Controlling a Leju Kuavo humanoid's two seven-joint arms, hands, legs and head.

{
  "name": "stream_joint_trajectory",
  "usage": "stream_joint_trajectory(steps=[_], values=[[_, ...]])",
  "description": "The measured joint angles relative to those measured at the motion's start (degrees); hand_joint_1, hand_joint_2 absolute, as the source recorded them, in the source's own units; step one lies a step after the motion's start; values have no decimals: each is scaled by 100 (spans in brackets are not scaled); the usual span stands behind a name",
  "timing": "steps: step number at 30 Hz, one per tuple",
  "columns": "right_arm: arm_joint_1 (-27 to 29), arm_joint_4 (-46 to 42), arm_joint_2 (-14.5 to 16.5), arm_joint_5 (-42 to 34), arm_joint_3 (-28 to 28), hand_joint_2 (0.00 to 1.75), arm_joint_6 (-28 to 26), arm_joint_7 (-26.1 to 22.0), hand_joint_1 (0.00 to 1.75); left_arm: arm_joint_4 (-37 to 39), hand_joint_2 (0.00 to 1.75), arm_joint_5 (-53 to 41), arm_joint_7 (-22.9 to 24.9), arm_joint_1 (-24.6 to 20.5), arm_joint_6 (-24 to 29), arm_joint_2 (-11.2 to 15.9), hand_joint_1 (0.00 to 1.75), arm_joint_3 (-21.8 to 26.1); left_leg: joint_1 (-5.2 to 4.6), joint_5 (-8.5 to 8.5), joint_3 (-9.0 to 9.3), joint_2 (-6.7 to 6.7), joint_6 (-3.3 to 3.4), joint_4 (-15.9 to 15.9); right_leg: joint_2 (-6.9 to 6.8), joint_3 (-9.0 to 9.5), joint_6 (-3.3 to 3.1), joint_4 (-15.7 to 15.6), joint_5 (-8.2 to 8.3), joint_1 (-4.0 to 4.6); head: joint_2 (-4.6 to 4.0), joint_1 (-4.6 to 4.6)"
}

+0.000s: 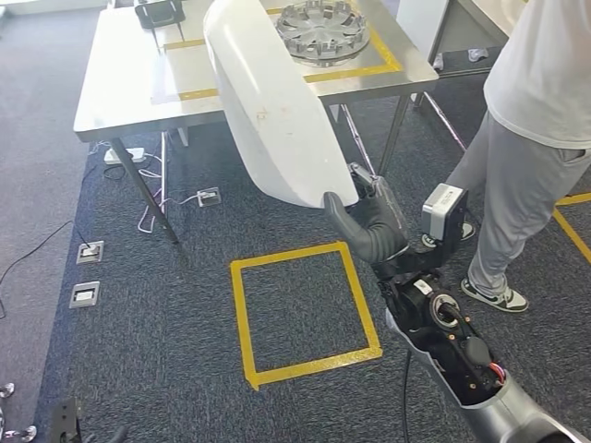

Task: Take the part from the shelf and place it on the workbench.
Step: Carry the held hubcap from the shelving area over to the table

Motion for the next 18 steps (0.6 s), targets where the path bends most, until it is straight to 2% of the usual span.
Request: stream_joint_trajectory(steps=[5,8,9,10,12,13,14,15,16,17,18], values=[[-56,6,-2,-5,31,175,4,2,175,0,175,8,-8,3,-10,16,0,0,-9,-26,-16,0,47,22,-1,7,36,-16,-6,-6,0,-4],[-116,8,-20,-11,40,175,11,0,175,0,175,8,-15,2,-14,18,0,1,50,-5,102,14,102,-121,-7,16,97,37,-78,16,0,3],[-146,9,-32,-14,41,175,13,-1,175,0,175,8,-19,2,-14,15,0,2,79,0,155,20,120,-172,-12,-76,121,246,-183,15,0,21],[-170,11,-45,-19,46,175,14,-2,175,0,175,8,-23,2,-14,11,0,2,93,-4,192,26,129,-198,-19,-250,143,586,-325,-4,0,38],[-197,19,-58,-26,66,175,17,-1,175,0,175,9,-27,9,-14,5,0,2,102,-45,224,26,139,-198,-26,-687,192,1365,-576,-38,0,66],[-195,27,-62,-30,74,175,17,1,175,0,175,9,-27,18,-14,1,0,2,106,-72,249,24,129,-195,-30,-828,213,1565,-572,-57,0,69],[-193,36,-66,-31,79,175,17,2,175,0,175,9,-27,31,-14,-3,0,2,115,-107,287,19,112,-190,-33,-860,235,1540,-453,-77,0,72],[-193,43,-68,-33,81,175,16,2,175,0,175,9,-27,43,-14,-7,0,2,129,-149,338,12,87,-183,-38,-774,255,1287,-232,-96,0,75],[-197,48,-71,-34,82,175,16,2,175,0,175,9,-27,52,-14,-10,0,2,144,-201,396,3,55,-171,-42,-619,276,890,21,-115,0,78],[-206,52,-74,-34,85,175,16,2,175,0,175,9,-28,54,-14,-9,0,2,146,-253,438,-7,16,-156,-40,-451,291,532,185,-115,-1,82],[-223,55,-78,-34,90,175,17,1,175,0,175,9,-30,50,-14,-7,0,2,144,-296,456,-16,-25,-130,-36,-297,269,245,245,-115,-1,82]])
